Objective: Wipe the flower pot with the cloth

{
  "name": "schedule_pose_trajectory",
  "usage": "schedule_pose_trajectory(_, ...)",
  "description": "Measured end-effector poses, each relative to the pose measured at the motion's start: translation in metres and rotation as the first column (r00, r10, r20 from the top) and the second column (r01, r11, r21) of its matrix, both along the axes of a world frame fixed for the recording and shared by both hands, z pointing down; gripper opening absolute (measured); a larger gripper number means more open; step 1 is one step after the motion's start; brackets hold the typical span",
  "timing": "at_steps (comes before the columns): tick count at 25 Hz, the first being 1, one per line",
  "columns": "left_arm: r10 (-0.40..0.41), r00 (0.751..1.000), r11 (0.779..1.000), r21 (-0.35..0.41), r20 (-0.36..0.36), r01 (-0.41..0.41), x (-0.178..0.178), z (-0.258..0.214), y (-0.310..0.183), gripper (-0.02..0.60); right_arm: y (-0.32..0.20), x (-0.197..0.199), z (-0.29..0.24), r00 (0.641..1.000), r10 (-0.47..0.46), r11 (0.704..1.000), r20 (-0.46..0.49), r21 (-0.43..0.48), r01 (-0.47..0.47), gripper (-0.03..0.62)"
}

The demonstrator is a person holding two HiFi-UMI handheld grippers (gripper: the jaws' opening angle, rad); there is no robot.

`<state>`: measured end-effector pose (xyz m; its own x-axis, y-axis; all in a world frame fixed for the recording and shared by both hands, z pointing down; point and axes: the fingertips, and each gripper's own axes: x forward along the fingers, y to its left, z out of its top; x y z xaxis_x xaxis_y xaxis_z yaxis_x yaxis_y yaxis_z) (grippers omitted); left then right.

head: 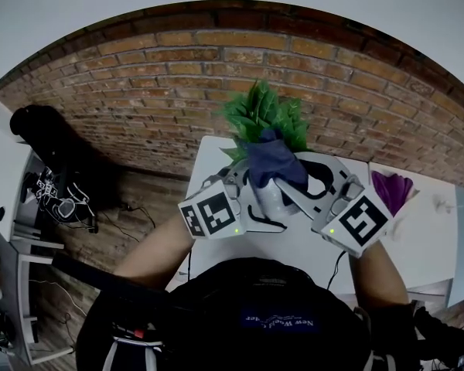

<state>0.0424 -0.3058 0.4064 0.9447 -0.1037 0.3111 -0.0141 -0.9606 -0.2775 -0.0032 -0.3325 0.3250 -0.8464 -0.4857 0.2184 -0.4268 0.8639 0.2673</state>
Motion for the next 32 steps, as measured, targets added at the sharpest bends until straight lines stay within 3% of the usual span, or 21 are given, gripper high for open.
schedule_pose_trajectory(4, 0.011, 1.0, 1.0, 0.015, -0.002, -0.011, 0.002, -0.003, 0.005, 0.551, 0.004, -0.009, 0.002, 0.999, -0.027, 0.999, -0.033, 0.044, 0.028, 0.114)
schedule_pose_trajectory(15, -0.058, 0.997, 0.998, -0.011, -0.048, 0.058, -0.018, -0.007, -0.014, 0.546, 0.067, -0.012, 0.037, 0.97, -0.214, 0.977, -0.113, -0.046, 0.21, 0.114)
schedule_pose_trajectory(17, -0.046, 0.996, 0.999, -0.023, -0.074, 0.044, -0.017, -0.012, -0.012, 0.546, 0.064, -0.01, 0.025, 0.98, -0.198, 0.979, -0.024, -0.056, 0.196, 0.114)
schedule_pose_trajectory(19, -0.023, 0.995, 0.999, -0.025, -0.093, 0.02, -0.014, -0.016, -0.007, 0.546, 0.048, 0.0, 0.008, 0.989, -0.123, 0.987, 0.082, -0.09, 0.131, 0.114)
schedule_pose_trajectory(21, 0.006, 0.996, 1.0, -0.011, -0.085, -0.007, -0.009, -0.016, 0.0, 0.546, 0.026, 0.012, -0.006, 0.99, -0.055, 0.995, 0.129, -0.079, 0.065, 0.114)
schedule_pose_trajectory(26, 0.058, 0.996, 0.998, 0.014, -0.066, -0.058, -0.002, -0.017, 0.014, 0.546, 0.002, 0.006, -0.015, 0.996, -0.021, 1.0, 0.081, -0.01, 0.022, 0.114)
schedule_pose_trajectory(32, 0.016, 0.995, 1.0, 0.01, -0.103, -0.015, -0.01, -0.022, 0.007, 0.545, 0.033, 0.0, 0.0, 0.992, -0.1, 0.994, 0.07, -0.024, 0.102, 0.113)
